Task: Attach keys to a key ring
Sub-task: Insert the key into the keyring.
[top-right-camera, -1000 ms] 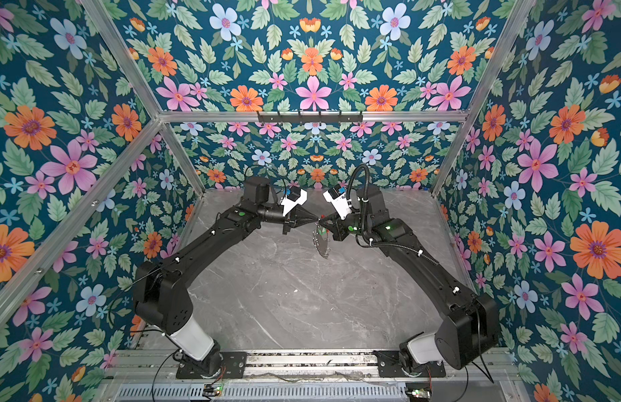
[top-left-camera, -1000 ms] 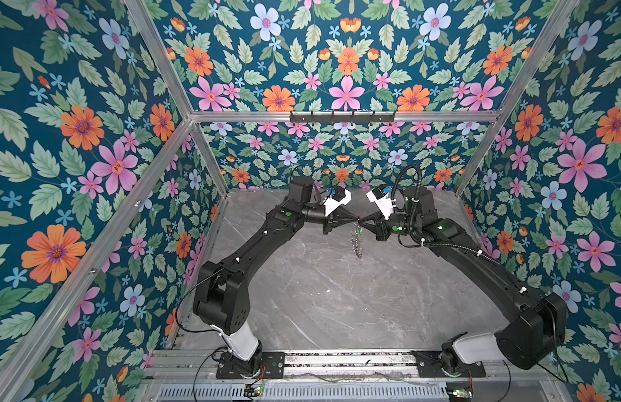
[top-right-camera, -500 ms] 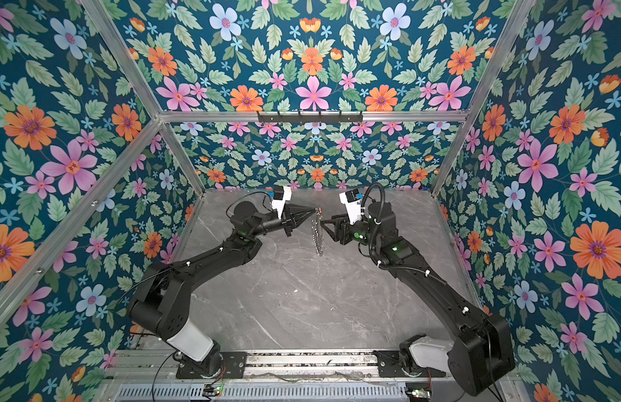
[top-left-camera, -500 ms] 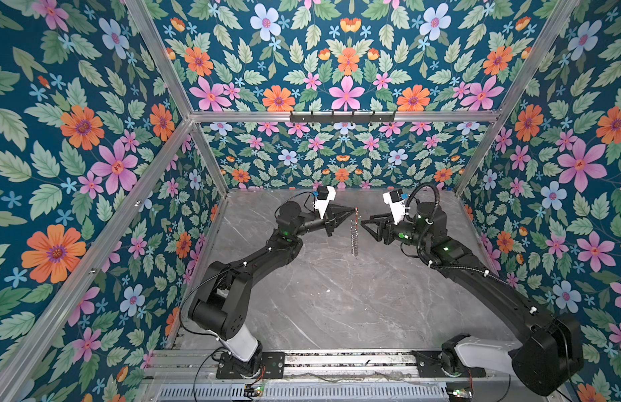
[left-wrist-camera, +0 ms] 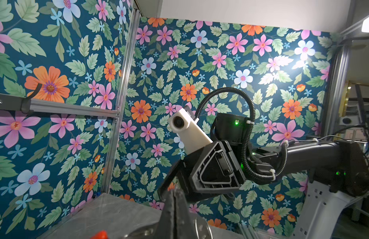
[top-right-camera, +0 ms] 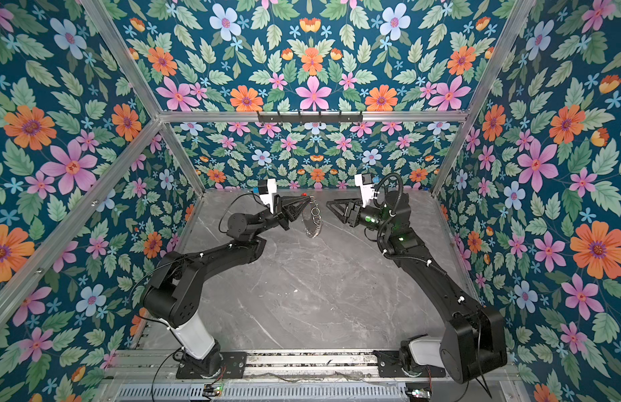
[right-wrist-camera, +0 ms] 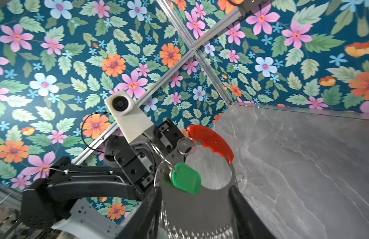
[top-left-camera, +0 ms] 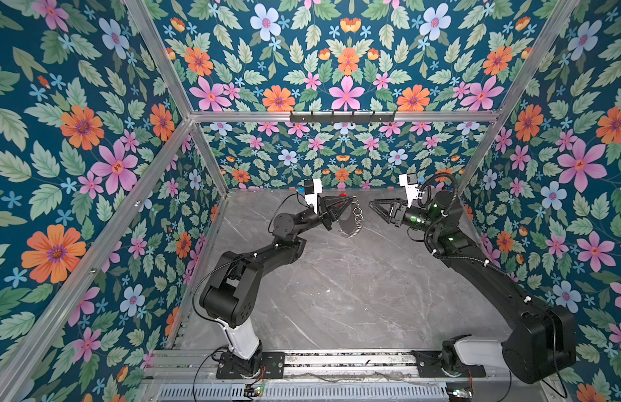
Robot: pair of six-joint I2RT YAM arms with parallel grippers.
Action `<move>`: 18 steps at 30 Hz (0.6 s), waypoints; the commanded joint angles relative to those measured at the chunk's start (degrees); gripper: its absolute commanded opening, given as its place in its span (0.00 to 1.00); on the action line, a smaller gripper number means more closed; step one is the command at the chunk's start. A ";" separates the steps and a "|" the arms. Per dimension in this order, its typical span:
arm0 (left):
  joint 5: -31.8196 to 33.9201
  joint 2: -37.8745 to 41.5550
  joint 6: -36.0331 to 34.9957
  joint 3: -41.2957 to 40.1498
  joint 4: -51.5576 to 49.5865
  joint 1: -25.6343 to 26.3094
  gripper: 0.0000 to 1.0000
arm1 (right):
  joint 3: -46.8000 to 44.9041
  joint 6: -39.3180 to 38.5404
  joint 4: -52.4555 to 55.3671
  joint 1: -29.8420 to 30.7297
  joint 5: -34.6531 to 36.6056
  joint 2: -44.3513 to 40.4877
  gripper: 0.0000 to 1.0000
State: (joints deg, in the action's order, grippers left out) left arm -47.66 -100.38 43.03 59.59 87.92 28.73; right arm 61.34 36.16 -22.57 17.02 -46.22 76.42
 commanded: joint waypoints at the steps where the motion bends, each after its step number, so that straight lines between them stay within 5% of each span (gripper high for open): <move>1: 0.96 -0.95 4.51 0.60 6.60 0.17 0.00 | 1.79 4.86 -6.38 0.11 -5.77 1.89 0.53; 6: 0.42 -1.84 4.95 2.48 6.65 0.36 0.00 | 2.46 7.80 -11.05 0.16 -8.51 4.11 0.51; 18: -0.08 -3.51 7.10 5.40 7.18 1.33 0.00 | 4.05 9.10 -12.95 0.97 -9.53 5.67 0.26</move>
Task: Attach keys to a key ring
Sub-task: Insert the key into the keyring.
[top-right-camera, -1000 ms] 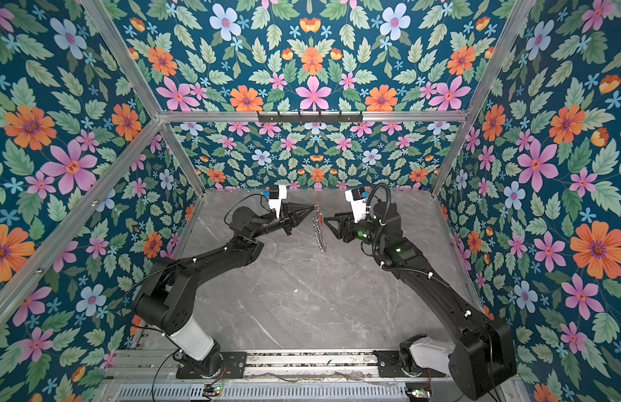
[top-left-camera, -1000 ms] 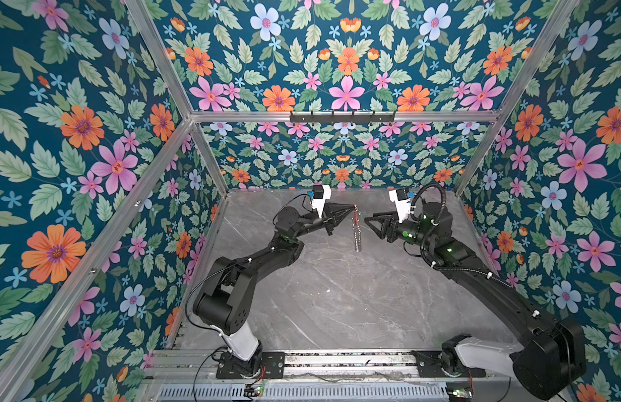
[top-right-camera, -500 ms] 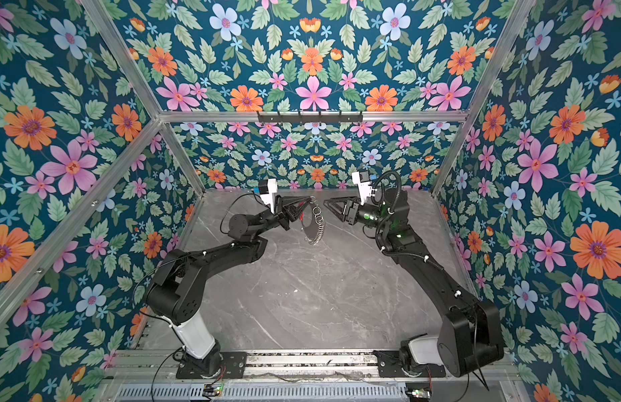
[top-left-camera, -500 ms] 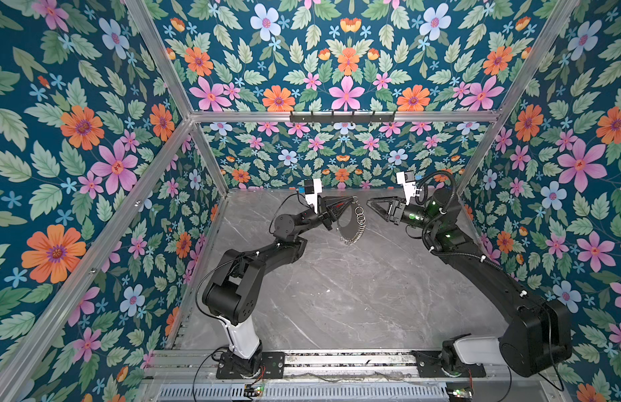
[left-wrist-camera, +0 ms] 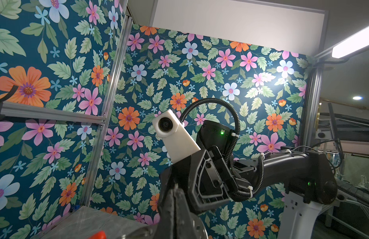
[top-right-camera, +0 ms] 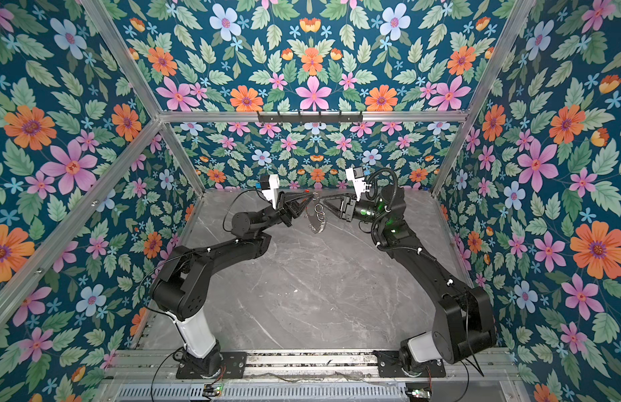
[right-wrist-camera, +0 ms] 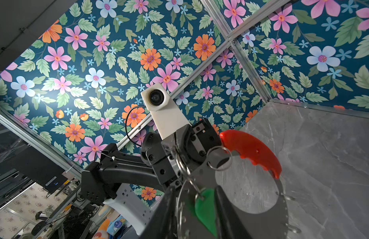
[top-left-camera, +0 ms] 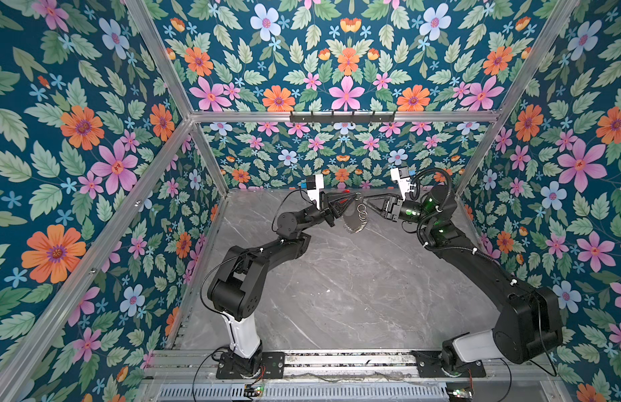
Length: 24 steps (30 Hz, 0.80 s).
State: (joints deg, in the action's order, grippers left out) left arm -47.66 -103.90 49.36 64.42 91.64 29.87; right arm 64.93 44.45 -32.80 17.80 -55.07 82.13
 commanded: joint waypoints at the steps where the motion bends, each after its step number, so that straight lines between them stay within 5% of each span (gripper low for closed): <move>1: -0.05 0.01 0.74 0.71 3.48 0.28 0.00 | 0.42 0.81 -2.71 0.19 -0.66 -0.10 0.23; 10: -0.18 -0.17 1.49 2.07 3.55 0.53 0.00 | -1.11 -0.05 -2.46 0.19 -0.25 -1.31 0.01; 24: -3.56 -2.60 1.45 5.79 3.90 4.29 0.00 | 2.05 1.37 1.62 1.68 -2.38 2.40 0.00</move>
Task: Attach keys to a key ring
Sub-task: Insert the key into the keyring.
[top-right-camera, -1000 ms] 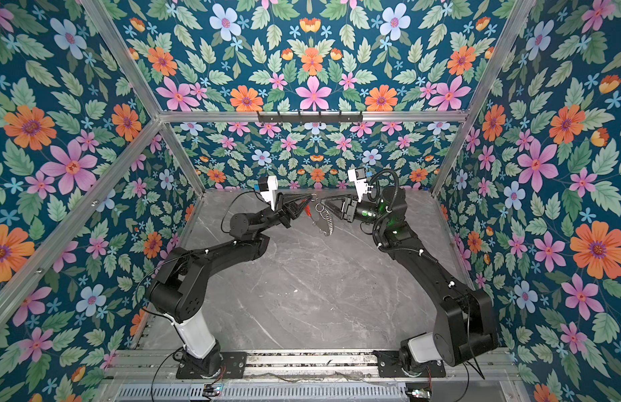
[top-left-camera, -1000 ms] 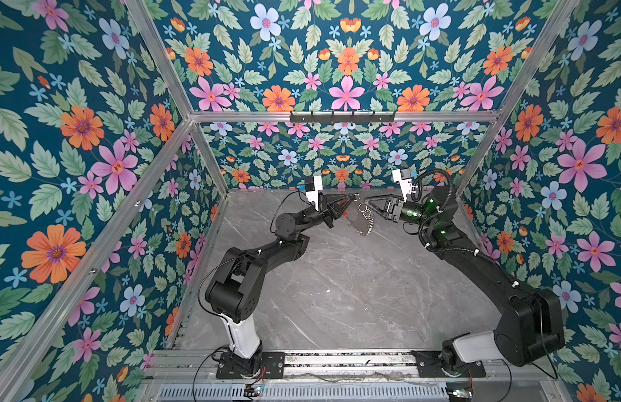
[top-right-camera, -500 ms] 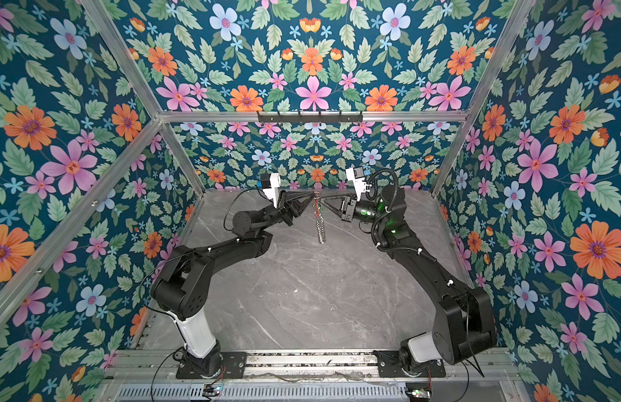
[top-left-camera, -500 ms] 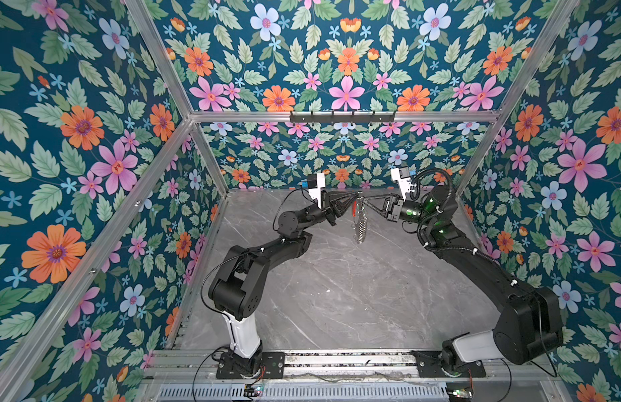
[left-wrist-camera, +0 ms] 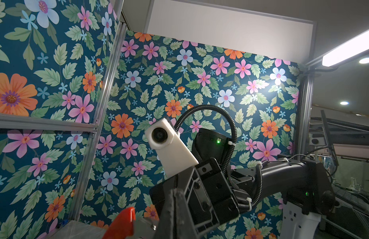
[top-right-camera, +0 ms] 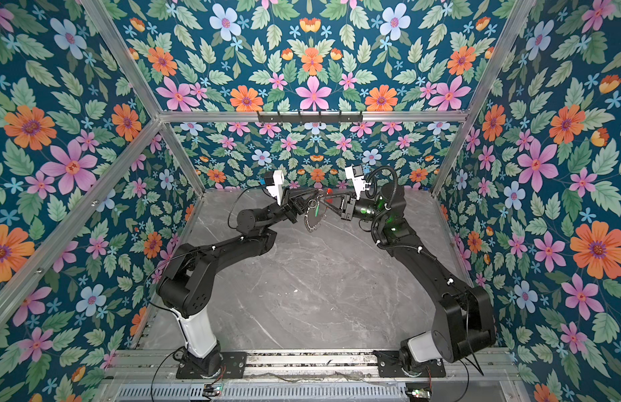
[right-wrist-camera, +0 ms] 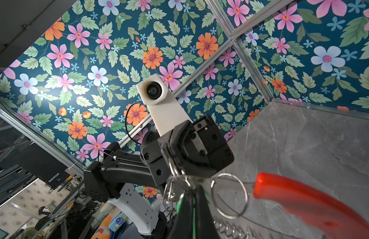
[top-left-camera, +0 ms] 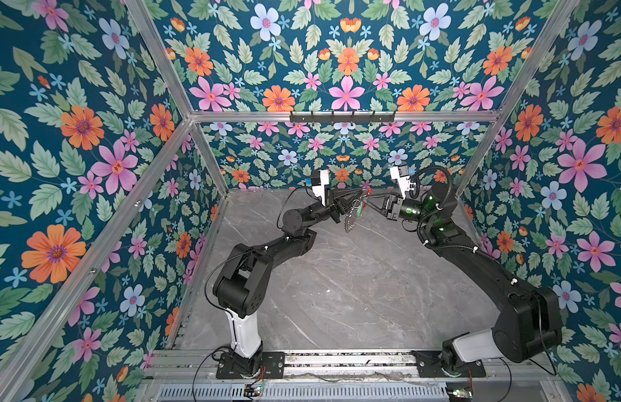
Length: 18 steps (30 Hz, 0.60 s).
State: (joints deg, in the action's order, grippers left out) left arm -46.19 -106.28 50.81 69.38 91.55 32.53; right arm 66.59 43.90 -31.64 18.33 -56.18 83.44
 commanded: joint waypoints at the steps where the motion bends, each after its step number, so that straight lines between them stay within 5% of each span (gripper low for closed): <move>1: -4.98 -0.39 0.04 0.91 3.99 1.73 0.00 | 0.35 2.05 0.11 1.38 -1.44 1.27 0.00; 7: -4.92 -0.42 0.01 0.30 4.17 1.72 0.00 | -1.08 1.40 -0.23 1.37 -0.66 -0.21 0.00; 13: -4.74 -0.10 -0.64 -0.91 4.25 1.74 0.00 | -2.73 -1.80 3.85 0.20 2.04 -3.28 0.30; 18: -4.54 0.11 -1.15 -1.41 4.25 1.66 0.00 | -4.51 -5.89 9.34 -1.79 4.59 -7.05 0.41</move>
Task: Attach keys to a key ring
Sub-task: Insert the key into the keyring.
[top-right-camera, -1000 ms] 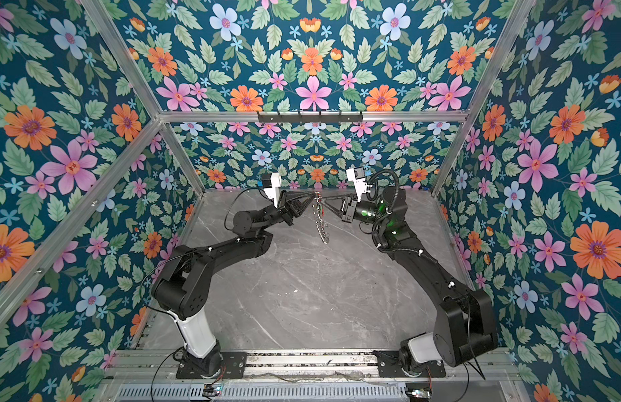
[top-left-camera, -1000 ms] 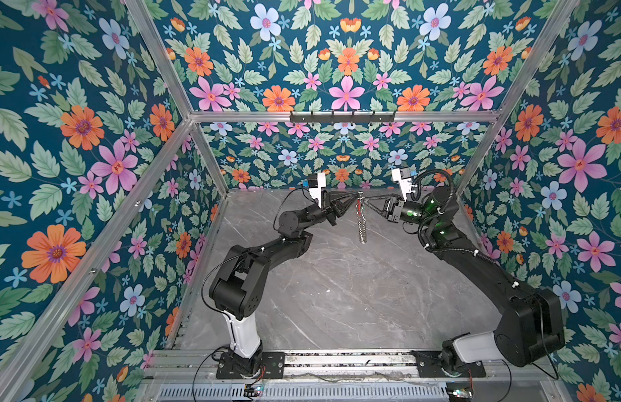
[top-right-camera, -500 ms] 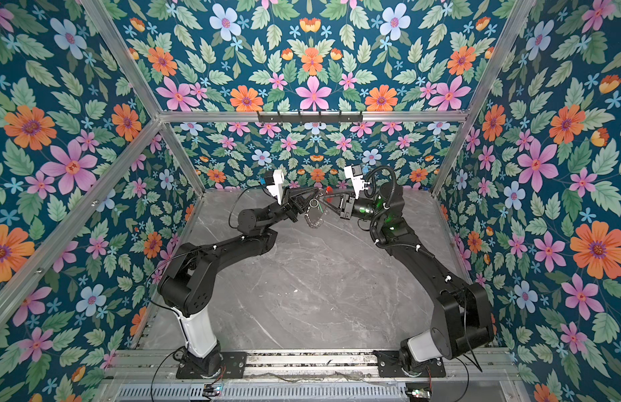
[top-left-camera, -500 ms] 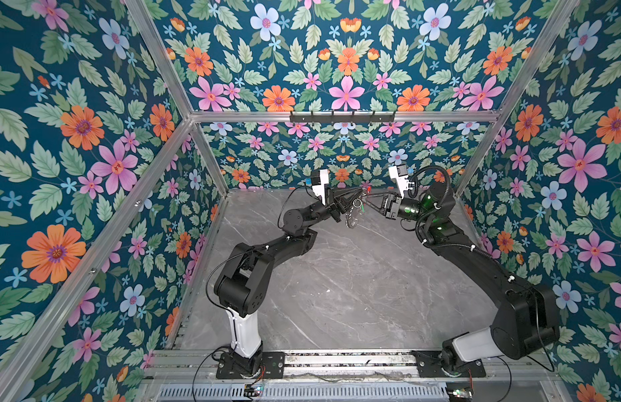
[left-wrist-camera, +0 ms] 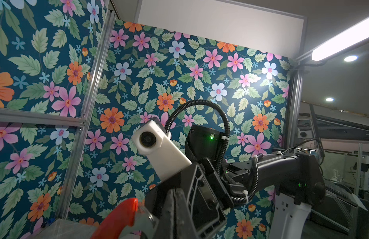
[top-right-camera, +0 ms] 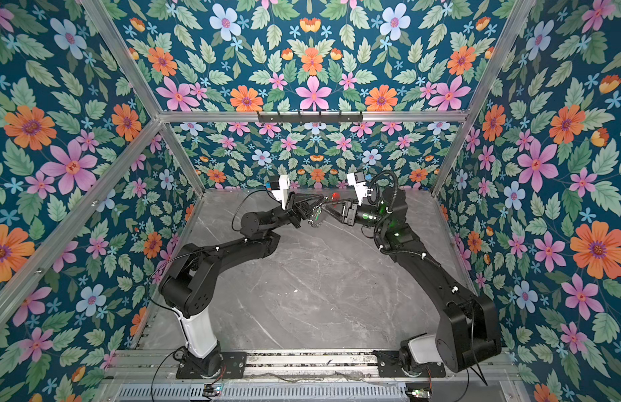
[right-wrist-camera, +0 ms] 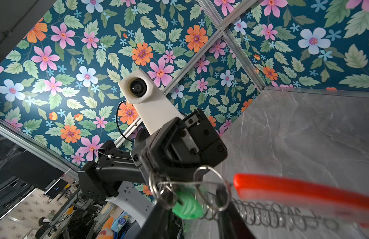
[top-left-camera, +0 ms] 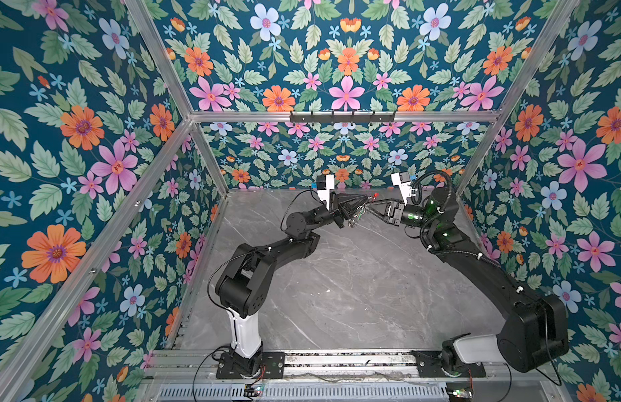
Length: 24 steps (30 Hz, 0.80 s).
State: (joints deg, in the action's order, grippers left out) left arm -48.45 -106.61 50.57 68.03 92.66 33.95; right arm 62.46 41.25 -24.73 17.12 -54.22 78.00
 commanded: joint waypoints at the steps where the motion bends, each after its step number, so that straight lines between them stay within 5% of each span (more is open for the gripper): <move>1: -2.31 0.44 -0.91 -0.03 3.14 0.21 0.00 | -0.57 -4.35 3.83 -0.90 3.14 -2.46 0.42; 10: -1.92 0.35 -0.89 -0.61 3.14 0.08 0.00 | -0.58 -15.09 17.48 -1.37 8.95 -8.96 0.48; 16: -2.00 0.33 -0.56 -0.53 3.14 0.06 0.00 | 1.22 -14.75 16.47 -1.31 7.00 -8.11 0.47; 24: -2.21 0.24 -0.27 -0.53 3.07 0.15 0.00 | 2.99 -10.76 11.01 -1.31 3.44 -4.89 0.25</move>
State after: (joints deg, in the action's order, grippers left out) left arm -50.04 -106.61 50.41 67.31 92.58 34.02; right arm 64.84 28.69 -10.02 15.75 -49.17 72.53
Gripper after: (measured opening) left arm 0.050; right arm 0.273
